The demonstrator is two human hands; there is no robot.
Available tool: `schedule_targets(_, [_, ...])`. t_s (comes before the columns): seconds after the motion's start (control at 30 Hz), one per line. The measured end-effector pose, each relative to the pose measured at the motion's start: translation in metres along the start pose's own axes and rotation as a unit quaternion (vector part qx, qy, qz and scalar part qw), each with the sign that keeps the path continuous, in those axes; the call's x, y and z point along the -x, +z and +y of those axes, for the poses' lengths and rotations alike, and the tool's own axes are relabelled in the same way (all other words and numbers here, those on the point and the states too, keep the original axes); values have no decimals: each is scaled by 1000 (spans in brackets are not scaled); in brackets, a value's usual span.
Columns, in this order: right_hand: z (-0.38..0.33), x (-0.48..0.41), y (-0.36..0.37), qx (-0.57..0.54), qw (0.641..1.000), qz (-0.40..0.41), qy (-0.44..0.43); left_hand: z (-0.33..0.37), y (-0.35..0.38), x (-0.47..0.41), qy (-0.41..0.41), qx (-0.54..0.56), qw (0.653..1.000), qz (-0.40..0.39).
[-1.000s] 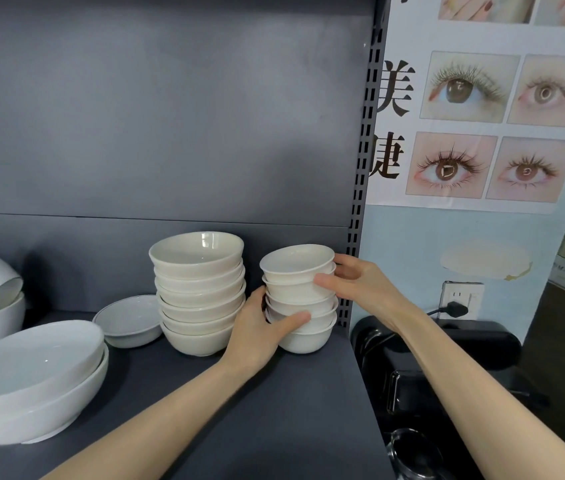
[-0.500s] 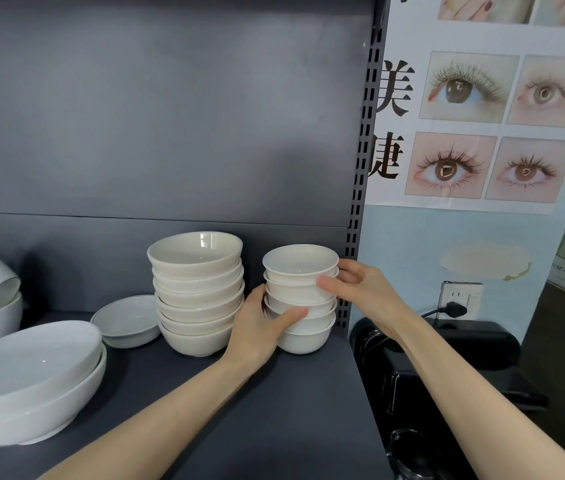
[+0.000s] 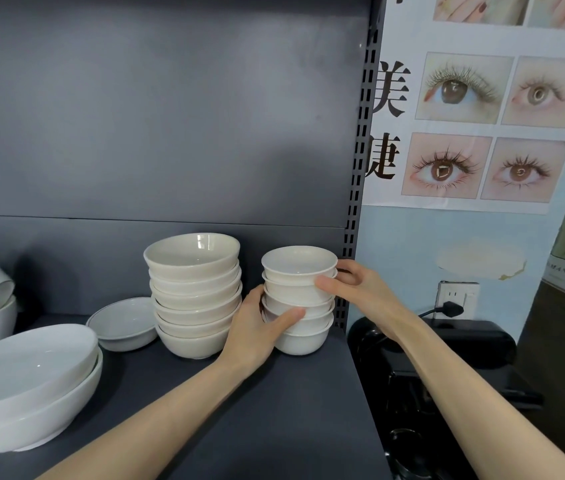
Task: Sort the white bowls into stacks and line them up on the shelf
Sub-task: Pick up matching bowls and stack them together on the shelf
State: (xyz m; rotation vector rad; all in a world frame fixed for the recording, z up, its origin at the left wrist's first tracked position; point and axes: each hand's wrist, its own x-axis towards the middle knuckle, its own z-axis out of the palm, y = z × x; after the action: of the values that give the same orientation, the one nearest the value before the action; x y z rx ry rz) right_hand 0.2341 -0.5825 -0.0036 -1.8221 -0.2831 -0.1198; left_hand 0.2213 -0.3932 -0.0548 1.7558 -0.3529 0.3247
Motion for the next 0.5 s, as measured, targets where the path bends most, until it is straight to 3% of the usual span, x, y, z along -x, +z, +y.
schedule_targets(0.3, [-16, -7, 2, 33, 999, 5, -23, 9, 6, -7, 25, 35, 999, 19])
schedule_targets(0.5, [-17, -9, 3, 26, 999, 36, -21, 9, 8, -12, -6, 65, 997, 34])
